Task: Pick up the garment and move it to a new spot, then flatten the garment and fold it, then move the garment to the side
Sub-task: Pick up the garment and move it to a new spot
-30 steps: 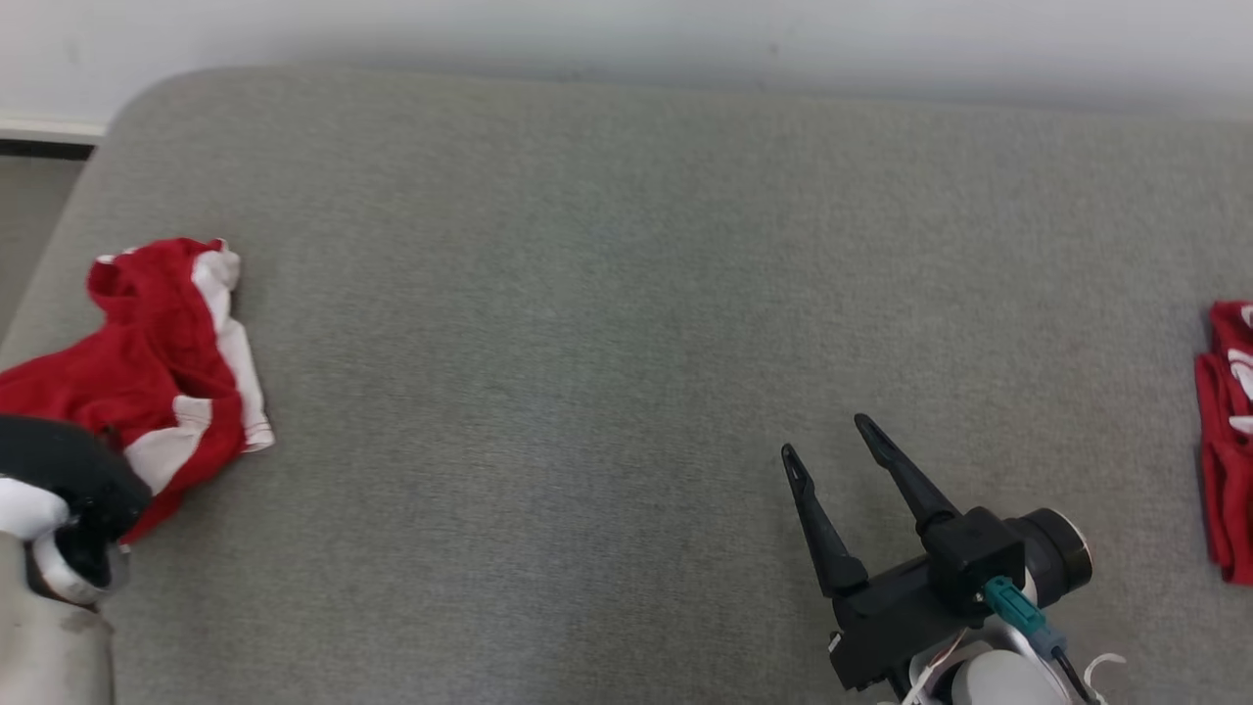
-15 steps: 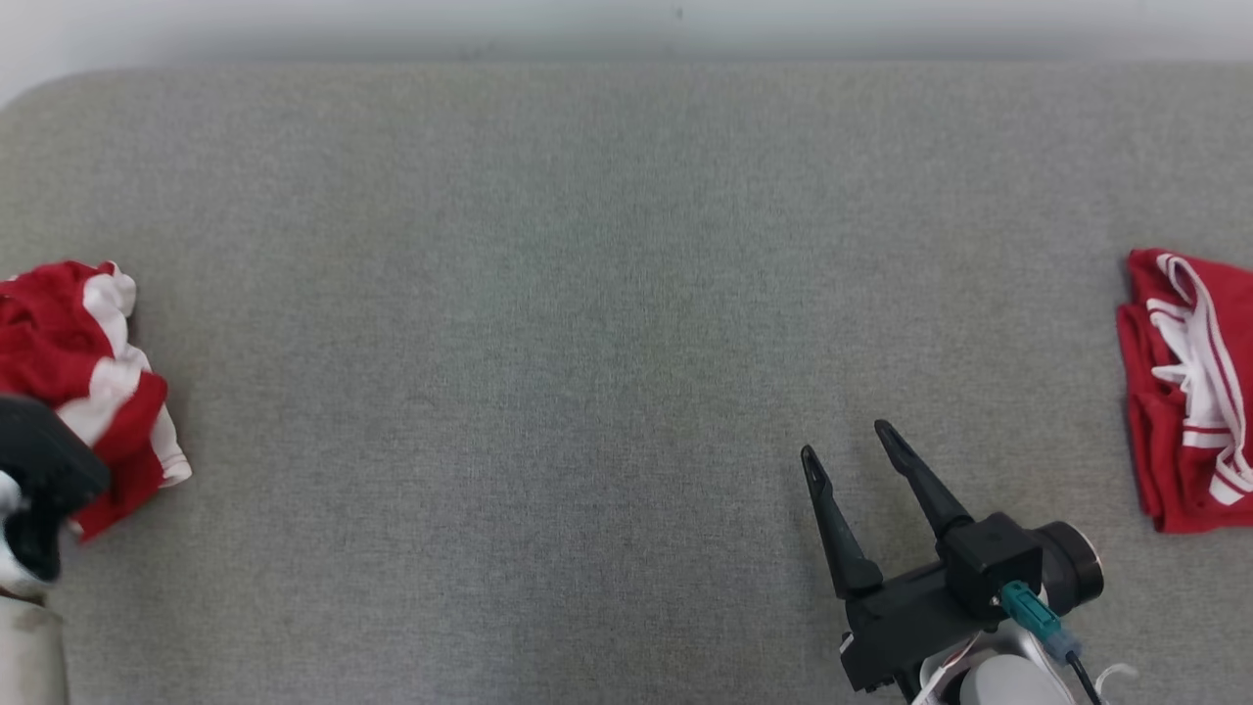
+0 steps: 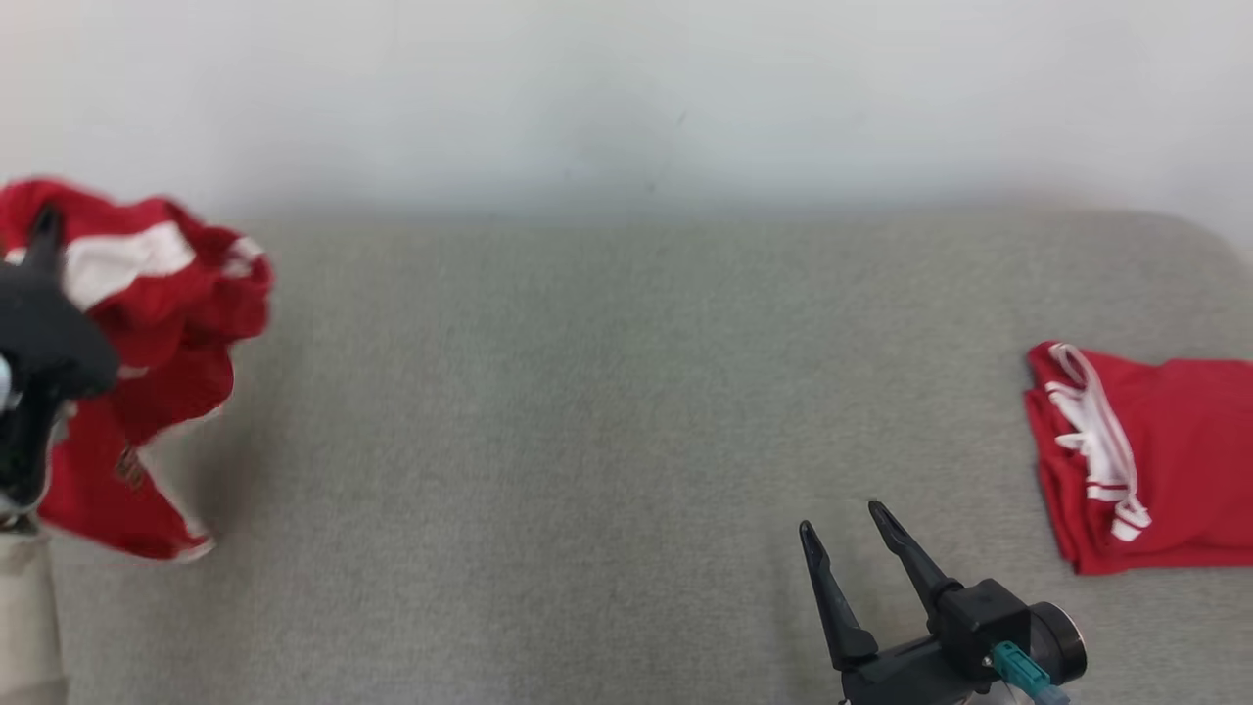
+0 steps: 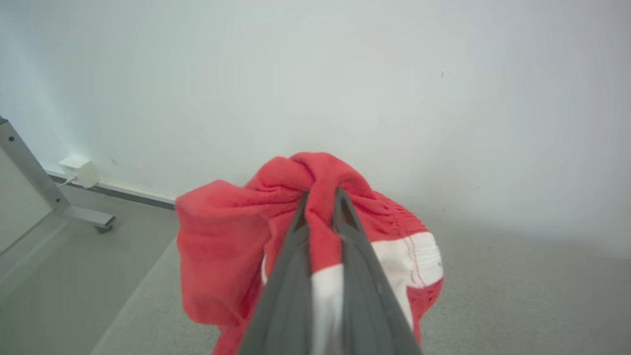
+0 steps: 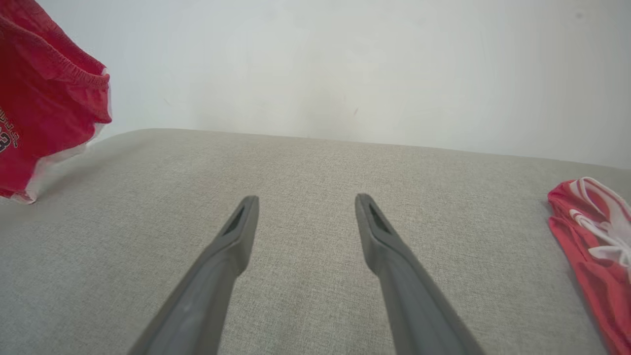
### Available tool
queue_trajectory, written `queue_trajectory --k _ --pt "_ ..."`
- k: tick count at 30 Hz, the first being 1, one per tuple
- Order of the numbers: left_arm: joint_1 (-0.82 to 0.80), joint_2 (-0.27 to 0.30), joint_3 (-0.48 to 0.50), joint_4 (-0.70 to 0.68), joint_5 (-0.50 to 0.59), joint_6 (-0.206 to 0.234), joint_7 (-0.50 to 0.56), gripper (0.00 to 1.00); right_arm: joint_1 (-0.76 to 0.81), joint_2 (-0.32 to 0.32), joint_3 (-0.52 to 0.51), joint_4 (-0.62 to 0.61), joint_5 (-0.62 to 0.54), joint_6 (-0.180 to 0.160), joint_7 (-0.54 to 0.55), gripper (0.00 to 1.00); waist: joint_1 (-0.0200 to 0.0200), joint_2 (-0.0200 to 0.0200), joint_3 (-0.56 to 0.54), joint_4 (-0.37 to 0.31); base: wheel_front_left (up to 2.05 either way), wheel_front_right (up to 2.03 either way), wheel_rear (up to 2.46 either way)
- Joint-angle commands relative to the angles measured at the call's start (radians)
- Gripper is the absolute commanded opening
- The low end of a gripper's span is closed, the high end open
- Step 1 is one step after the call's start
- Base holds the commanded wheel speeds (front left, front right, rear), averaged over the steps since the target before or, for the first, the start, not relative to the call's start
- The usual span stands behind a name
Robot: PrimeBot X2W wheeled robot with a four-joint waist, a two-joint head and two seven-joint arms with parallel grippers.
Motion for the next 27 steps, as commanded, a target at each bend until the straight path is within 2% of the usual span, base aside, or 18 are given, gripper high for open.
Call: queue_trajectory --k 1,7,12,16,23,27 --pt "-0.018 -0.013 -0.014 -0.028 0.005 -0.007 0.001 0.00 0.009 0.002 -0.004 -0.003 0.011 -0.003 -0.006 1.00 0.0003 0.0001 -0.074 -0.061 0.00 0.00 0.00" --pt "-0.061 -0.091 -0.098 -0.131 -0.016 -0.035 -0.013 0.00 0.016 0.002 0.005 -0.008 0.024 -0.003 -0.010 1.00 0.0003 0.0001 -0.095 -0.135 0.00 0.00 0.00" --pt "-0.059 -0.184 -0.156 -0.164 -0.056 -0.053 -0.058 0.00 0.012 0.002 0.010 -0.009 0.026 -0.003 -0.011 1.00 0.0003 0.0001 -0.086 -0.204 0.00 0.00 0.00" --pt "-0.022 -0.233 -0.192 -0.174 -0.098 -0.061 -0.100 0.00 0.014 0.002 0.008 -0.004 0.017 -0.003 -0.011 1.00 0.0003 0.0001 -0.074 -0.259 0.00 0.00 0.00" --pt "0.051 -0.261 -0.254 -0.120 -0.135 -0.037 -0.161 0.00 0.016 0.002 -0.002 -0.011 0.008 -0.003 -0.012 1.00 0.0003 0.0001 -0.043 -0.300 0.00 0.00 0.00" --pt "0.142 -0.265 -0.288 -0.020 -0.112 -0.017 -0.215 0.00 0.020 0.002 -0.005 -0.015 0.008 -0.003 -0.012 1.00 0.0003 0.0001 -0.028 -0.309 0.00 0.00 0.00"
